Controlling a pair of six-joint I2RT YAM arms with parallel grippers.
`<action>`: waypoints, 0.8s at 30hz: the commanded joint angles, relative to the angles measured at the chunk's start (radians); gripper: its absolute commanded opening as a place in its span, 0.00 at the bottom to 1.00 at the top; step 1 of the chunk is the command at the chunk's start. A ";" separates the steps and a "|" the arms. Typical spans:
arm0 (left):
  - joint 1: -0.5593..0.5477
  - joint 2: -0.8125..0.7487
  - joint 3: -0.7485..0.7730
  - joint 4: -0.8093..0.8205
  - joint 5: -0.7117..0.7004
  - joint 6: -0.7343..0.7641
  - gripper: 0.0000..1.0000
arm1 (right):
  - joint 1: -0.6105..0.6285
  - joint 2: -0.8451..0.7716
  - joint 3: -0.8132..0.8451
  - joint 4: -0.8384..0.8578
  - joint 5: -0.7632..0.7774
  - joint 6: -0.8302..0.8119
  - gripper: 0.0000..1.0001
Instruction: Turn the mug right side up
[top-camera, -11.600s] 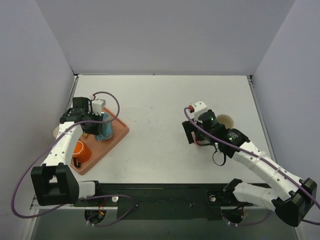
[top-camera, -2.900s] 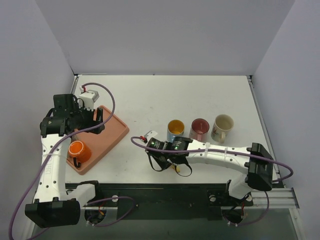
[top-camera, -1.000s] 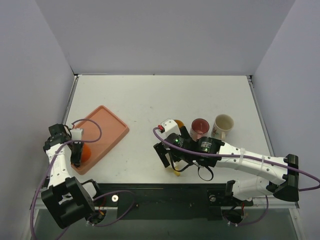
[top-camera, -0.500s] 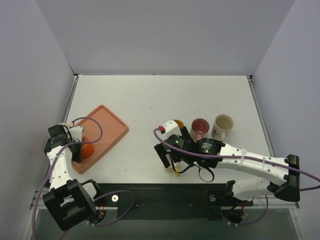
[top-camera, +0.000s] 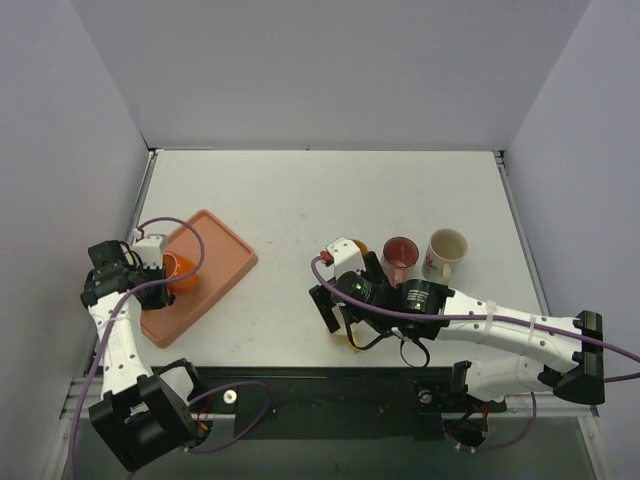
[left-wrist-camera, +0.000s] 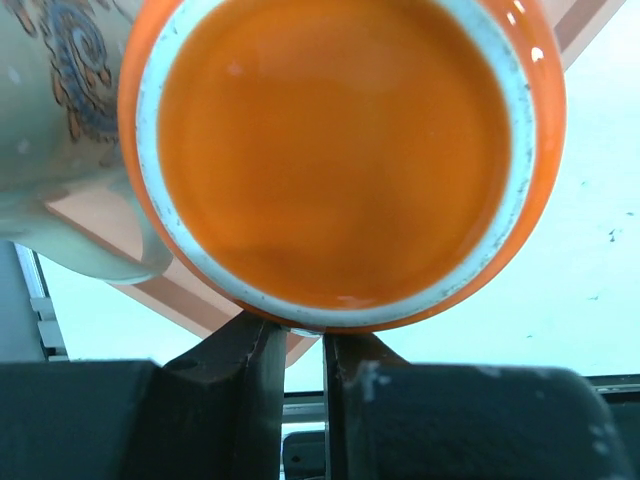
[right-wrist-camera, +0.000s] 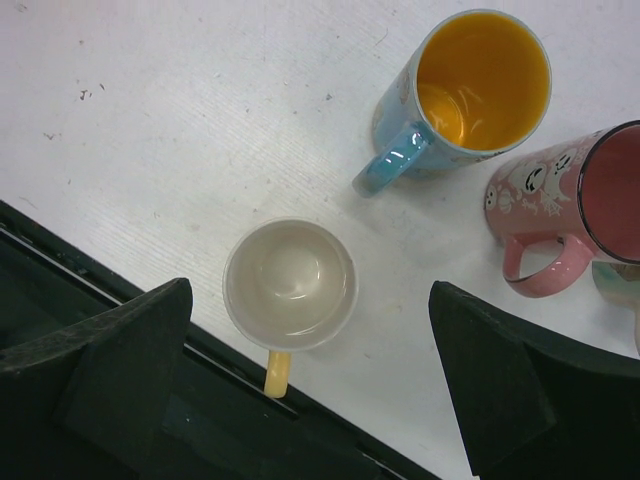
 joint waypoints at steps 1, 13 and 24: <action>-0.023 -0.013 0.107 0.082 0.106 -0.063 0.00 | 0.017 -0.001 0.007 0.037 0.063 0.004 1.00; -0.304 0.033 0.360 0.023 0.161 -0.192 0.00 | 0.018 -0.024 0.030 0.109 0.140 -0.036 1.00; -0.468 0.082 0.597 -0.029 0.331 -0.321 0.00 | -0.044 -0.203 -0.088 0.465 0.077 -0.110 1.00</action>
